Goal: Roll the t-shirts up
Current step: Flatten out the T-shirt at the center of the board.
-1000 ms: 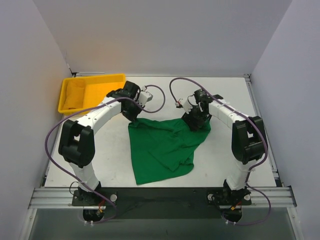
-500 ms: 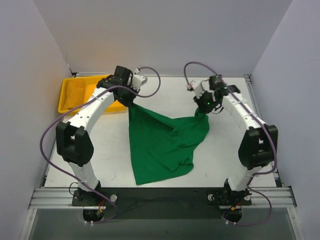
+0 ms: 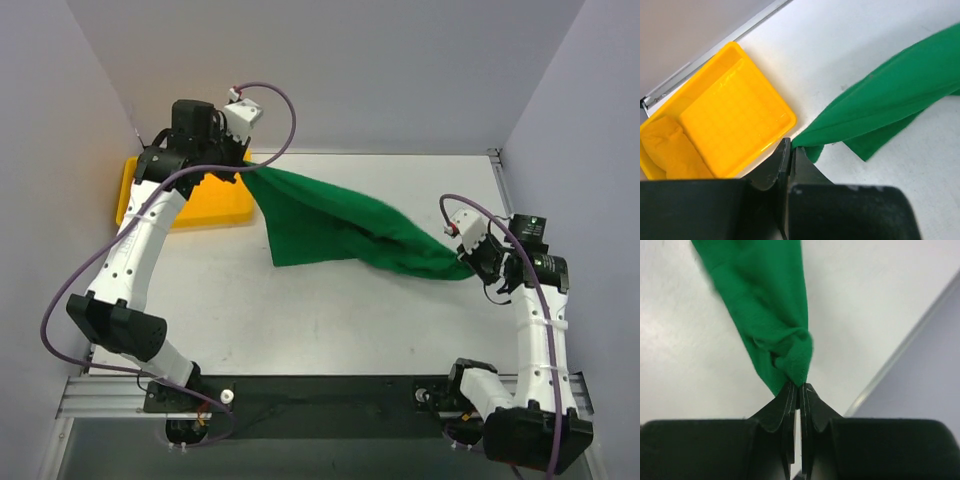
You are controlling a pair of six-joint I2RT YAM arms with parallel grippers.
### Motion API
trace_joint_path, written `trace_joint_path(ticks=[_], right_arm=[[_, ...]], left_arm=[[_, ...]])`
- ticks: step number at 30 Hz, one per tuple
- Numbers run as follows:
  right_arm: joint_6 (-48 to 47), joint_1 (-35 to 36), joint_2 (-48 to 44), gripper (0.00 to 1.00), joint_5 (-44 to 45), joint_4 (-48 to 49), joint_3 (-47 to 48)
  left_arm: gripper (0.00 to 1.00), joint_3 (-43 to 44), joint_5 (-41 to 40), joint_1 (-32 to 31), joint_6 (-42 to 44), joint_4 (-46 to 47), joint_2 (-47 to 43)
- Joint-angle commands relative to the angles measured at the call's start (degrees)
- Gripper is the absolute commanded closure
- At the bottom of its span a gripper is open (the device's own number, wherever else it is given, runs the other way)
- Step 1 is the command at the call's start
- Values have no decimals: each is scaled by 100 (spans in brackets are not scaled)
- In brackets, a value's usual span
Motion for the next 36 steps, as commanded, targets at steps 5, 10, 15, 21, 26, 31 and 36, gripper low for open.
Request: trace_joint_path(ticks=[5, 10, 15, 21, 26, 31, 36], right_arm=[[418, -817, 425, 100, -137, -435, -206], [1192, -826, 1154, 100, -690, -409, 1114], [2316, -817, 1849, 100, -1121, -418, 2432], [2837, -817, 1499, 100, -1429, -540, 3331], [2601, -773, 709, 100, -1736, -1269, 3279], [2205, -720, 22, 100, -1746, -2016, 2805], [1985, -720, 29, 100, -1728, -1974, 2164]], left_arm=[[100, -254, 391, 3, 47, 256, -615], [100, 747, 321, 12, 162, 581, -388], [100, 1767, 444, 12, 39, 598, 35], [100, 1954, 488, 12, -225, 608, -446], [100, 1050, 804, 12, -278, 450, -1440], [100, -261, 813, 3, -94, 695, -2390], [100, -894, 690, 3, 56, 1337, -2339]])
